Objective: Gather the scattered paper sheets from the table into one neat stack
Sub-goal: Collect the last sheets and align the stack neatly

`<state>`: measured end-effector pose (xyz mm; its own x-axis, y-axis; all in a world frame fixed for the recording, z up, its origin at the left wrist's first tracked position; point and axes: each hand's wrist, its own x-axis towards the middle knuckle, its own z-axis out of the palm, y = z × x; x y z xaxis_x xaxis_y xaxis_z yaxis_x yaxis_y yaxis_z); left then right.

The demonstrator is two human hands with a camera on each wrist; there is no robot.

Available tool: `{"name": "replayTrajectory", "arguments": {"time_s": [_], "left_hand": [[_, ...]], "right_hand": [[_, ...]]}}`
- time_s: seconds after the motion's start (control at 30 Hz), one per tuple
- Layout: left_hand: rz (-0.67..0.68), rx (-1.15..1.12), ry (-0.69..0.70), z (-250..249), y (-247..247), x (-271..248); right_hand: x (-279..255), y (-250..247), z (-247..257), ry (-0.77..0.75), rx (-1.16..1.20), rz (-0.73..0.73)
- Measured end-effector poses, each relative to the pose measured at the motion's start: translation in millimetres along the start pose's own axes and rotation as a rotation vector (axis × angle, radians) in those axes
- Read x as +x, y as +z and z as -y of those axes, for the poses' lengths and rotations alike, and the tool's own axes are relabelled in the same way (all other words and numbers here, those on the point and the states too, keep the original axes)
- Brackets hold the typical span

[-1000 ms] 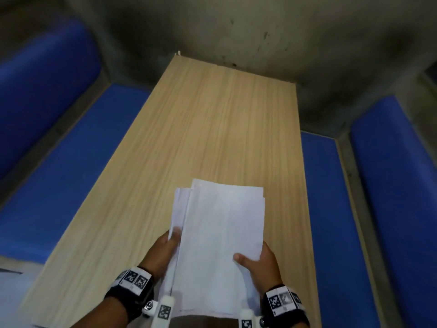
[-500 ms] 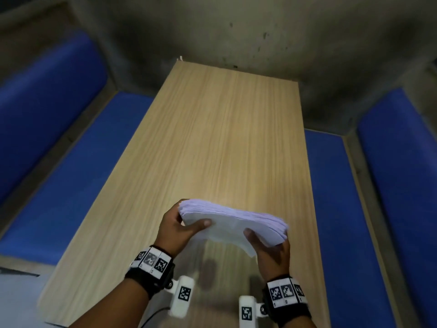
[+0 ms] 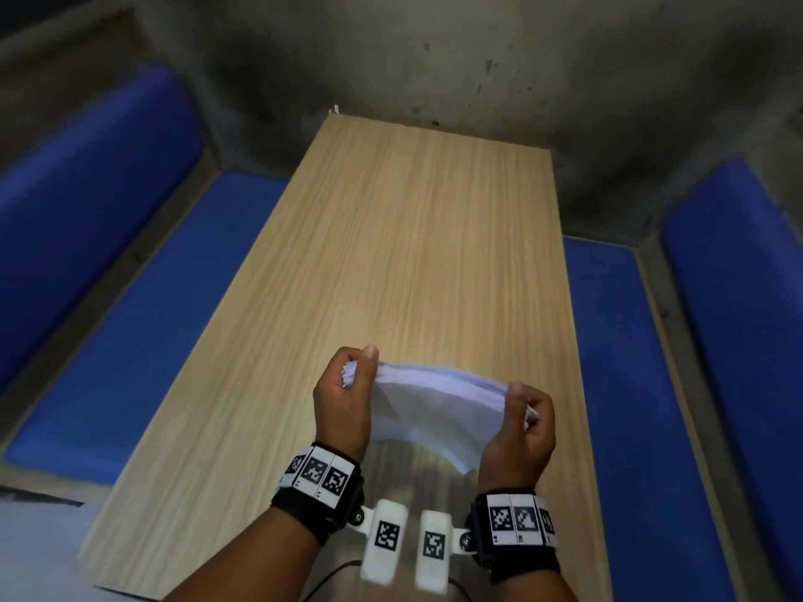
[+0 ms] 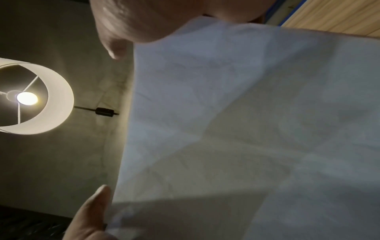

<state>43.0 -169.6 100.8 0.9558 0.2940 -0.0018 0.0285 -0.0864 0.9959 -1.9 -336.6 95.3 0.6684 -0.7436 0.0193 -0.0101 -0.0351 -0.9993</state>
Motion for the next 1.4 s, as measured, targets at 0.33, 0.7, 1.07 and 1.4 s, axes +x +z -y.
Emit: {"name": "replayTrajectory", "arguments": {"time_s": [0.33,0.7,1.07,1.4], "left_hand": [[0.078,-0.069,-0.005,4.2,-7.5,0.4],[0.348,-0.126,0.049,26.6,-27.3,12.6],[0.531,0.266,-0.056,50.8,-32.8,13.5],[0.917,0.582,0.170,-48.7,-82.3,48.1]], "right_hand": [[1.4,0.9,1.3,-0.056,-0.046,-0.068],[12.6,-25.9,-24.0,-0.048,0.080,0.314],[3.8,-31.4,-56.4,0.181,-0.390,0.497],[48.6,-29.0,30.5,-0.299,-0.980,1.085]]}}
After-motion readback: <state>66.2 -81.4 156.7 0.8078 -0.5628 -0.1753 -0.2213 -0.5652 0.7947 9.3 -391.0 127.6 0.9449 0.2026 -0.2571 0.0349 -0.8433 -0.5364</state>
